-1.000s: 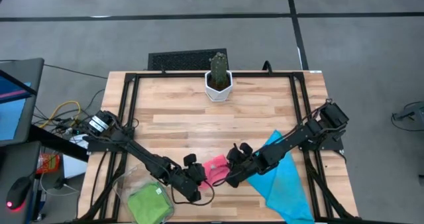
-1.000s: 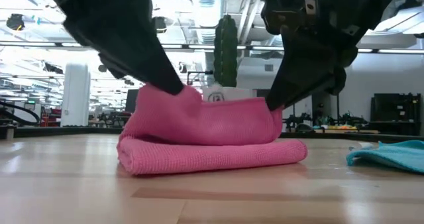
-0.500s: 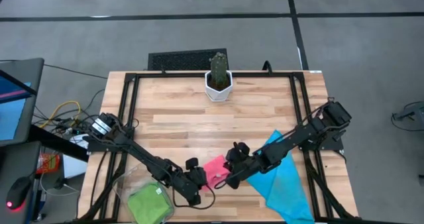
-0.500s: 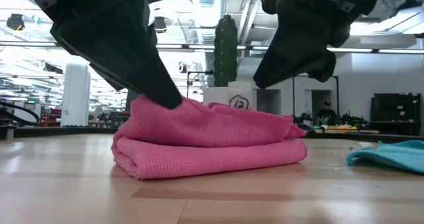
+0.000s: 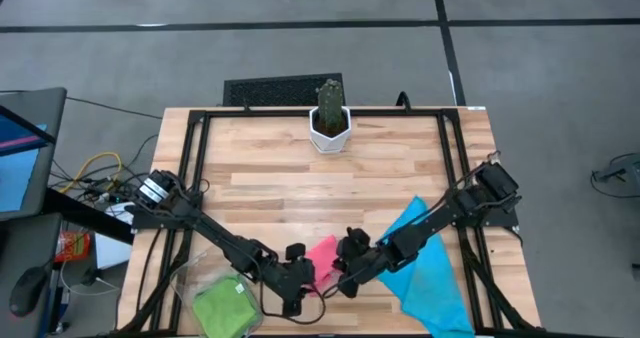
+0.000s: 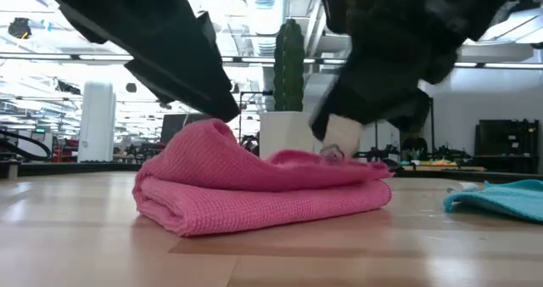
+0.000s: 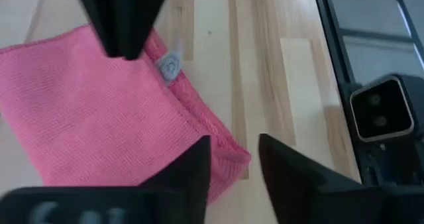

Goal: Fold microfiber towels
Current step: Fold the pink microfiber cloth

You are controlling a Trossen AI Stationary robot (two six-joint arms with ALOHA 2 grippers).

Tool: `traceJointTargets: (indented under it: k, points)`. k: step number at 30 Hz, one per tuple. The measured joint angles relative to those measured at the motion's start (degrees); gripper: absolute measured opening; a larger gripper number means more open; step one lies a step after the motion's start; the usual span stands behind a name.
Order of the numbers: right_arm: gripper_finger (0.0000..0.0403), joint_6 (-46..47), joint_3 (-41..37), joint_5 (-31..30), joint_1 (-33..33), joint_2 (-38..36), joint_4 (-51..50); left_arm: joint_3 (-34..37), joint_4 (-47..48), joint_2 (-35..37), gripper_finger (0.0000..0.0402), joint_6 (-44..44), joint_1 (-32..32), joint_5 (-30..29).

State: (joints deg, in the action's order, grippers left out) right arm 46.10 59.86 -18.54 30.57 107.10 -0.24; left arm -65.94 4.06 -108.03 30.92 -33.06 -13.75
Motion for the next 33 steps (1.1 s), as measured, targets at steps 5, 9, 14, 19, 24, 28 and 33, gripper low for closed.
traceJointTargets:
  k: [5,9,14,19,24,28,33]
  points:
    - [0.0069,1.3,0.0,0.6,1.1,2.0,-0.7,-2.8,5.0,0.4,0.0190,-0.5,1.4,3.4]
    - [0.0069,3.2,0.1,0.8,1.7,3.6,0.0,-4.0,5.5,1.9,0.0213,2.4,1.5,-0.6]
    - [0.0069,3.9,0.1,1.9,2.2,4.6,0.2,-2.5,5.4,0.9,0.0195,8.5,-1.0,-8.7]
    - [0.0069,3.4,-0.1,1.9,2.3,4.3,-0.5,-0.5,5.5,1.0,0.0155,12.3,-4.0,-15.7]
    - [0.0069,3.4,-0.1,1.9,1.9,4.3,-0.5,0.8,2.6,0.0,0.0121,12.4,-6.1,-19.0]
    - [0.0069,3.4,-0.1,1.9,1.6,4.3,0.0,1.5,0.1,-1.5,0.0107,13.3,-6.1,-20.0]
    - [0.0069,3.9,-0.1,2.0,1.5,4.3,0.8,1.6,-1.9,-3.8,0.0103,13.5,-5.7,-18.9]
